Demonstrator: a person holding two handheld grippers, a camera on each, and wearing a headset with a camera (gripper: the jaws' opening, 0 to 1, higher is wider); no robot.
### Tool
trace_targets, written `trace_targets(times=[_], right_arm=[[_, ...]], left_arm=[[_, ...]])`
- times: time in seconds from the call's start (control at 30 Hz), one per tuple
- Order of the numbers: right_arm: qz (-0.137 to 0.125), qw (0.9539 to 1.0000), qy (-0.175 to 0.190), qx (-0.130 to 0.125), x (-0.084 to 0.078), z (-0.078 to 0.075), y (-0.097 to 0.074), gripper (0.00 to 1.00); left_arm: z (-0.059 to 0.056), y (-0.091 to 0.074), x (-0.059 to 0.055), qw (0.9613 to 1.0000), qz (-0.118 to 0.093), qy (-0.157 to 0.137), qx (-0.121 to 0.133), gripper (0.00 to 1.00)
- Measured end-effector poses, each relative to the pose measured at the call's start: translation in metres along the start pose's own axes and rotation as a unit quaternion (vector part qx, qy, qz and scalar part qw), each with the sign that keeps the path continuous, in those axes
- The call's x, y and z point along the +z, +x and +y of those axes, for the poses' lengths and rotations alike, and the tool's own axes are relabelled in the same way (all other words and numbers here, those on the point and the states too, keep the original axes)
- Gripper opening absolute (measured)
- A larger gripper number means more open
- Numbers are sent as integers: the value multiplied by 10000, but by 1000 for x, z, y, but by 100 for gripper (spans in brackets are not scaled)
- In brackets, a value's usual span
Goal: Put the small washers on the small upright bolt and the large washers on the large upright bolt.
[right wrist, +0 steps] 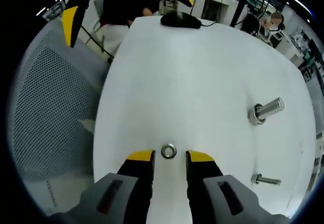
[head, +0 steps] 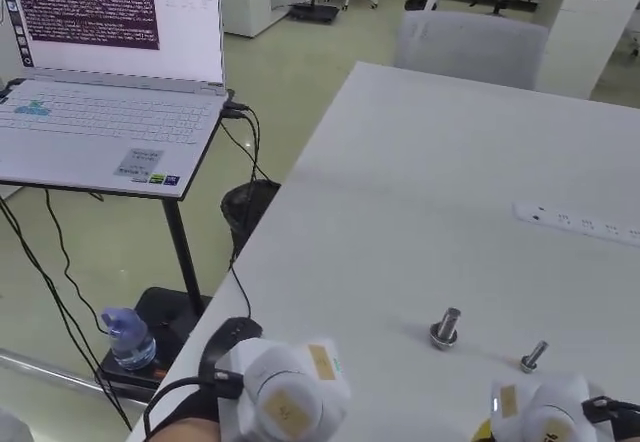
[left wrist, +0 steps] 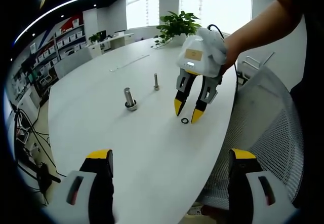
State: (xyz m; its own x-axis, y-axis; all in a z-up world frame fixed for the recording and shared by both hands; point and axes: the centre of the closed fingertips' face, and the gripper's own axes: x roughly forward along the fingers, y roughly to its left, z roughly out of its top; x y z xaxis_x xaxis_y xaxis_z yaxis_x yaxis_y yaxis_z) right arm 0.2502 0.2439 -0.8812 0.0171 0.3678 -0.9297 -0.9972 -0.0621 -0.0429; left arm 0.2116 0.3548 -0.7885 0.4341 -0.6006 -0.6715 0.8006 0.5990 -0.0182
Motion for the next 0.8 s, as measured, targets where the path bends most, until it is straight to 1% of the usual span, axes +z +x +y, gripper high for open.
trace_targets(times=[0.07, 0.1, 0.13, 0.2, 0.33, 0.47, 0.63, 0.8], right_arm=[[59, 10000, 20, 48, -2, 2, 2, 25], [-2, 10000, 16, 47, 1, 2, 1, 24], [41, 10000, 7, 32, -1, 2, 1, 24], [52, 9999, 46, 93, -1, 5, 1, 22], [71, 9999, 99, 86, -1, 4, 2, 21], [198, 9997, 113, 112, 0, 4, 2, 21], [361, 9992, 136, 86, -1, 1, 3, 19], [382, 9992, 46, 88, -2, 1, 3, 17]], left_arm=[[0, 0, 0, 10000, 19, 18, -13, 94], [0, 0, 0, 10000, 22, 19, -15, 94], [0, 0, 0, 10000, 22, 10, -17, 93], [1, -1, 0, 10000, 8, -8, -15, 93], [3, -1, 0, 10000, -8, -4, 4, 92], [3, -1, 1, 10000, -23, -8, 7, 91], [1, 0, 1, 10000, -39, -32, -11, 90], [-2, -1, -3, 10000, -17, -66, -21, 87]])
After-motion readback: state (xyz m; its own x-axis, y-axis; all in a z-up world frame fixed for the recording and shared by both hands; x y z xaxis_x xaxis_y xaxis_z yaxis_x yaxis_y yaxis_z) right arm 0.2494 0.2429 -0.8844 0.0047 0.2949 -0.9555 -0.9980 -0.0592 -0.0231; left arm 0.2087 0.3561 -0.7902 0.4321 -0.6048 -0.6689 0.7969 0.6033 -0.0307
